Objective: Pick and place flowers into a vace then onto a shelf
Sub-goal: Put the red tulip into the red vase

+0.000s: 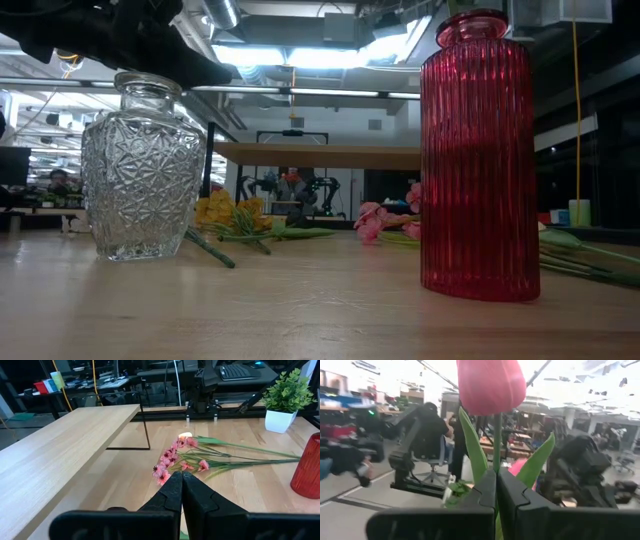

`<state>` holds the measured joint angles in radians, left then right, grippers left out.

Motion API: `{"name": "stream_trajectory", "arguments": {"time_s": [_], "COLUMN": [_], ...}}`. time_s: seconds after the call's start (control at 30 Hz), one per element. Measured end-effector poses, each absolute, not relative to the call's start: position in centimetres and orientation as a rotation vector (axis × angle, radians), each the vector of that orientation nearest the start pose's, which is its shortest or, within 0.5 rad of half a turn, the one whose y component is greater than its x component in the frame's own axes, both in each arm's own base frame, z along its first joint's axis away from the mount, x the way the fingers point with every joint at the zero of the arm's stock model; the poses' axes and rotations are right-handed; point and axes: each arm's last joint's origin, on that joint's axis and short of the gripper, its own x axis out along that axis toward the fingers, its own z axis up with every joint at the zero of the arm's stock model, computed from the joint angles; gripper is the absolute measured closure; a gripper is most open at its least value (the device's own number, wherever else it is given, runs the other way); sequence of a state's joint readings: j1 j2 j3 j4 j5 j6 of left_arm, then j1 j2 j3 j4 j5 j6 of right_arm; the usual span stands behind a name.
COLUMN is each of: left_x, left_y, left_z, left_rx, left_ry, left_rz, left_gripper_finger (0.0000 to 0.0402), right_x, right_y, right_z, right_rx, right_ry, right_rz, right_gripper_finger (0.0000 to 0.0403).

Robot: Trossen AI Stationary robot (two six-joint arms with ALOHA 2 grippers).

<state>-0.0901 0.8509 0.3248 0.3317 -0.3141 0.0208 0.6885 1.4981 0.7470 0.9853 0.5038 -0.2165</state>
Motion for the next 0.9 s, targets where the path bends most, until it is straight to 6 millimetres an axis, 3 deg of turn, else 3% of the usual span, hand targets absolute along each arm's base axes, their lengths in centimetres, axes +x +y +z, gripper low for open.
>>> {"name": "stream_trajectory", "arguments": {"time_s": [0.33, 0.9], "left_x": [18.1, 18.0], "left_y": [-0.7, -0.7], "left_z": [21.0, 20.8], "left_rx": [0.059, 0.060], "left_ry": [0.223, 0.242], "left_rz": [0.222, 0.222], "left_gripper_finger": [0.0398, 0.0398], "right_x": [26.0, 26.6], "right_y": [18.6, 19.1], "right_z": [24.1, 22.4], "right_rx": [-0.103, -0.132], "right_ry": [-0.171, -0.135], "right_rz": [0.142, 0.144], "right_gripper_finger": [0.0403, 0.0403]}}
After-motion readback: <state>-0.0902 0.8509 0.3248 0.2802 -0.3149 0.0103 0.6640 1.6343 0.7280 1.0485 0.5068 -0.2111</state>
